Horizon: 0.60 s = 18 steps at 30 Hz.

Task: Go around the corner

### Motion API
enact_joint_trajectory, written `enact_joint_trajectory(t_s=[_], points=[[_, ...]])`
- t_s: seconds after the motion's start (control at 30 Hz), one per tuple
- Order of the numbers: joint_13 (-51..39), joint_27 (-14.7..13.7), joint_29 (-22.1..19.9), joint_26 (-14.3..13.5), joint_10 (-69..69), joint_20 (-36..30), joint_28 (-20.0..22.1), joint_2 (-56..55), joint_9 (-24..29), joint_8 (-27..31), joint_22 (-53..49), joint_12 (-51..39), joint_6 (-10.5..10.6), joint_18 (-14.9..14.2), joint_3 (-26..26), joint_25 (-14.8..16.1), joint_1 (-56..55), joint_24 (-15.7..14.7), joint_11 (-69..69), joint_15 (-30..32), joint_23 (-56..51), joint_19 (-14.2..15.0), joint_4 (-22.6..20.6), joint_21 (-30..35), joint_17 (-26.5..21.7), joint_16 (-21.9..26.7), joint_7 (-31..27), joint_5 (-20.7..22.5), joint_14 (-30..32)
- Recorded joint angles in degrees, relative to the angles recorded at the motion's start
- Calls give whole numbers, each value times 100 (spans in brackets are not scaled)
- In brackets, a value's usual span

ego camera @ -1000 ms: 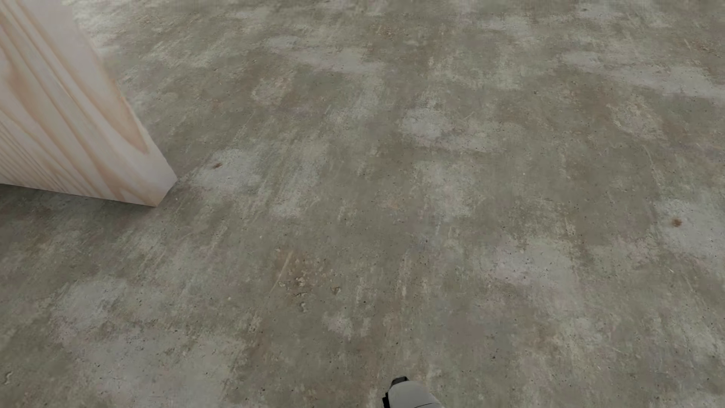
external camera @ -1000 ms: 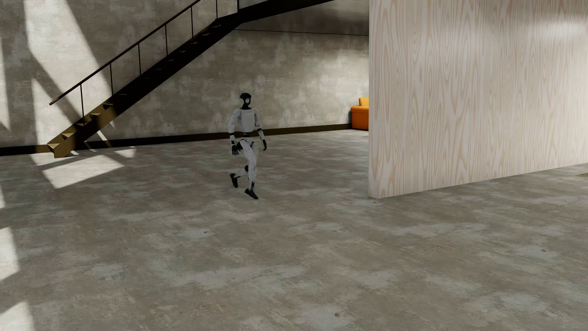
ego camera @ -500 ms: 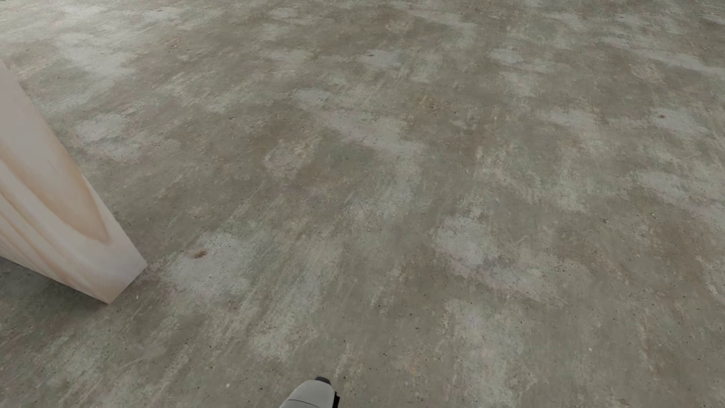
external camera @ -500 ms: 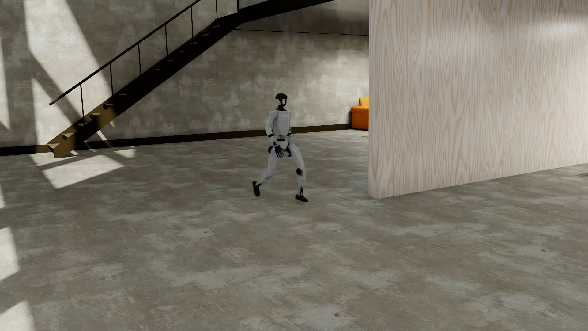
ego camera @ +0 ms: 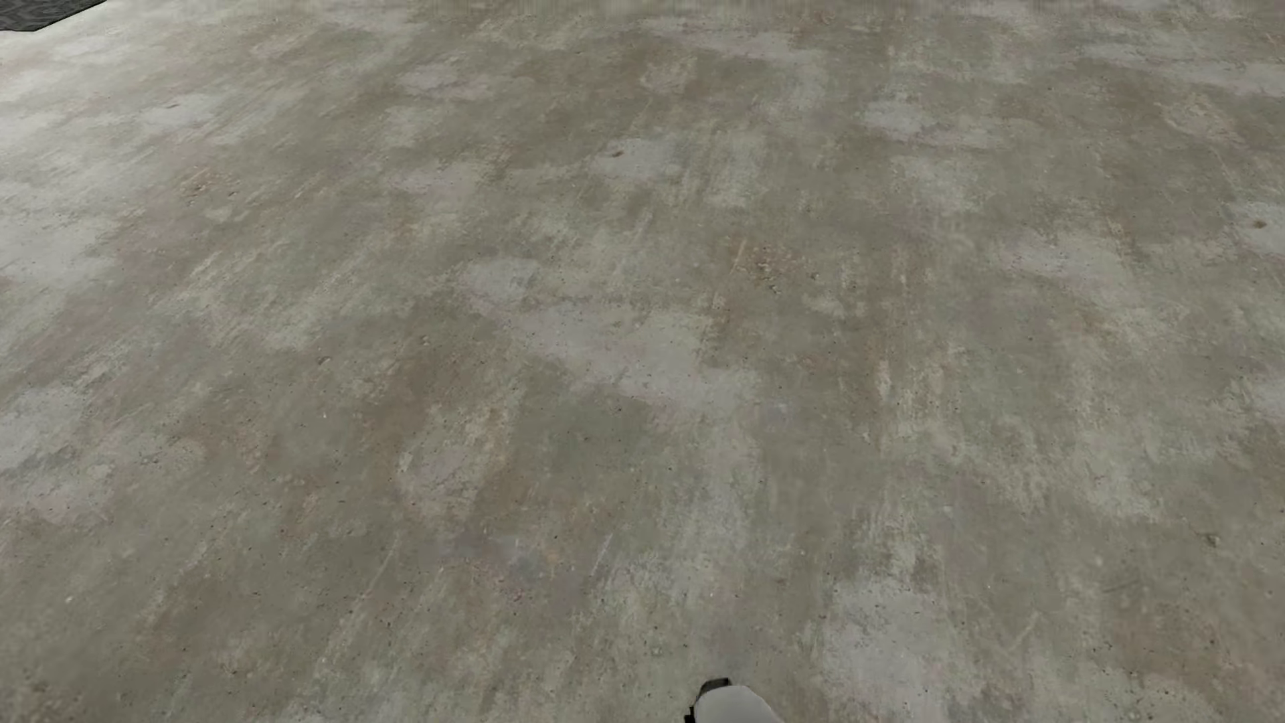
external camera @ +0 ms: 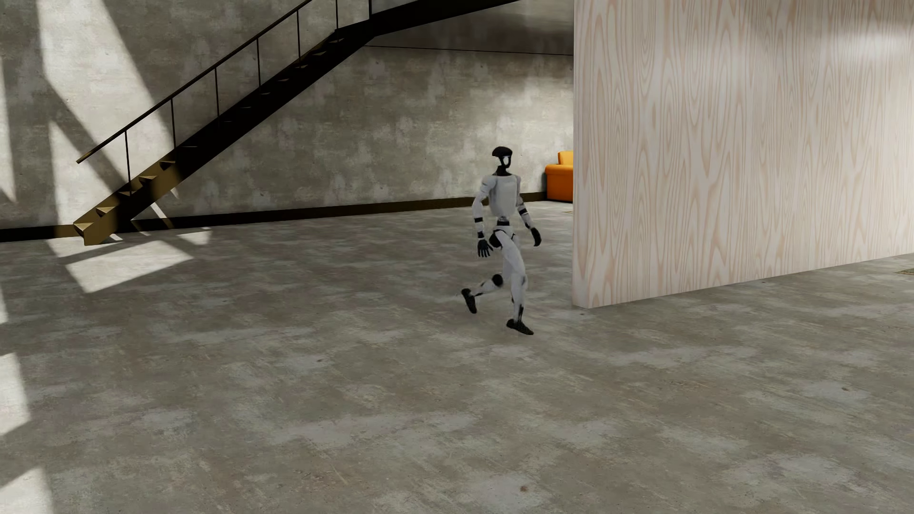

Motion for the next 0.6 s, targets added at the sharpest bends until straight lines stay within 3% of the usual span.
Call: enact_joint_trajectory(t_s=[0.03,0.07,0.13,0.17,0.23,0.33,0.37,0.4,0.43,0.47,0.5,0.53,0.6], points=[[-59,0,0,0,1085,-339,0,147,-10,0,413,53,132,0,160,0,-426,0,440,188,206,0,75,-103,-33,-6,0,187,825],[-179,0,0,0,2385,-364,0,343,-44,0,421,219,250,0,331,0,-1241,0,573,25,202,0,166,-219,-68,-2,0,503,861],[-481,0,0,0,3769,-700,0,1588,142,0,497,384,246,0,962,0,-2429,0,101,-686,199,0,-29,-547,-60,34,0,695,-766],[-629,0,0,0,3805,-802,0,2232,156,0,549,535,184,0,1322,0,-3040,0,-229,-1122,22,0,-173,-485,-146,62,0,701,-1122],[-734,0,0,0,2510,-829,0,3570,226,0,834,835,-10,0,2065,0,-3828,0,-977,-2049,-690,0,-410,-769,-304,143,0,474,-1175],[-1150,0,0,0,-660,-831,0,4866,26,0,1212,1168,-52,0,2724,0,-4543,0,-1165,-3576,-1530,0,-213,-1141,-446,269,0,261,-961],[-1301,0,0,0,-1393,-886,0,5104,-59,0,1368,1241,-20,0,2835,0,-4576,0,-1160,-3722,-1700,0,-167,-1298,-480,275,0,224,-354],[-1427,0,0,0,-3705,-863,0,5231,-166,0,1500,1310,23,0,2826,0,-4757,0,-1260,-3593,-1779,0,-148,-1405,-476,277,0,237,2417],[-1427,0,0,0,-1451,-891,0,5445,-113,0,1670,1346,49,0,2780,0,-4937,0,-1159,-3174,-1845,0,-230,-1519,-460,270,0,146,-57],[-1312,0,0,0,-713,-1007,0,5589,-59,0,1851,1330,19,0,2740,0,-5009,0,-706,-2470,-1767,0,-355,-1654,-389,284,0,-12,-1223],[-1211,0,0,0,8,-873,0,5239,-124,0,1914,1342,-56,0,2640,0,-5249,0,311,-1556,-1482,0,-458,-1694,-259,246,0,-253,-1068],[-1093,0,0,0,669,-956,0,4917,47,0,2012,1193,-104,0,2531,0,-5035,0,1659,-977,-1005,0,-769,-1631,-172,236,0,-498,-1330],[-993,0,0,0,404,-1180,0,3387,146,0,1551,858,43,0,2200,0,-4201,0,4643,-1212,-263,0,-1299,-1081,-228,189,0,-466,-1529]])
